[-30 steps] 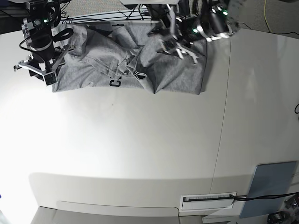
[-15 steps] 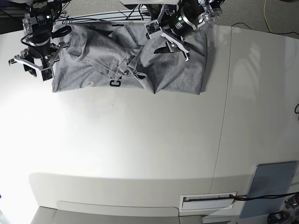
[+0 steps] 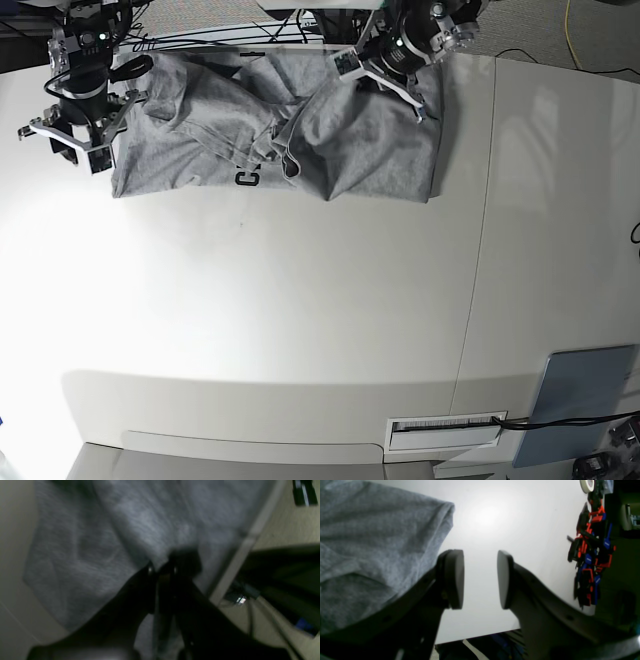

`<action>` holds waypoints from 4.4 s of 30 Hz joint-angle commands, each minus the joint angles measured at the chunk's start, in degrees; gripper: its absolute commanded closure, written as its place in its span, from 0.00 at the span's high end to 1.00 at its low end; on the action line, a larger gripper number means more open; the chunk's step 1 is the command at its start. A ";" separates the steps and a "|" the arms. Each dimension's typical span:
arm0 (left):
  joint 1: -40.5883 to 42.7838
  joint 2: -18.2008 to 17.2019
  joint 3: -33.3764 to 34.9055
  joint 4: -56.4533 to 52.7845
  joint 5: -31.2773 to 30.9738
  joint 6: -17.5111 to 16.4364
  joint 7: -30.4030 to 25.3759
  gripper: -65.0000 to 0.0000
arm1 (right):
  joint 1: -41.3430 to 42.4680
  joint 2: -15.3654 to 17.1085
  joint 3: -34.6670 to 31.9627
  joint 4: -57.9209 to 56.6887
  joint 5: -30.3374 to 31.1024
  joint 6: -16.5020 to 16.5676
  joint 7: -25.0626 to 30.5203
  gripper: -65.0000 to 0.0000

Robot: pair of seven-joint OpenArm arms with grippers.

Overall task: Fold the T-shirt properly
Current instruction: 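Grasp the shirt end near the right gripper and fold it inward, then grasp the folded bundle with both grippers and flip it over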

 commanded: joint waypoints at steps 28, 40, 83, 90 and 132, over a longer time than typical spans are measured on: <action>-6.58 -0.09 -17.35 3.04 -45.86 -16.17 2.01 0.53 | 0.02 0.66 0.44 0.92 -0.72 -0.50 1.29 0.34; -6.10 -0.09 -35.26 -1.38 -44.74 -12.74 1.97 0.53 | -1.62 0.81 0.44 0.94 2.14 -3.30 0.46 0.34; -5.31 -0.07 -36.15 -10.47 -50.75 -14.93 1.99 0.53 | 1.42 0.81 24.33 -25.57 54.40 25.24 -1.97 0.52; -5.29 -0.07 -36.15 -10.47 -50.75 -14.93 2.01 0.53 | 1.51 0.76 24.33 -25.62 57.48 21.14 -0.72 0.61; -5.27 0.09 -36.15 -10.49 -50.49 -14.93 3.32 0.50 | 11.91 -1.42 20.90 -12.87 60.63 22.01 -13.25 0.00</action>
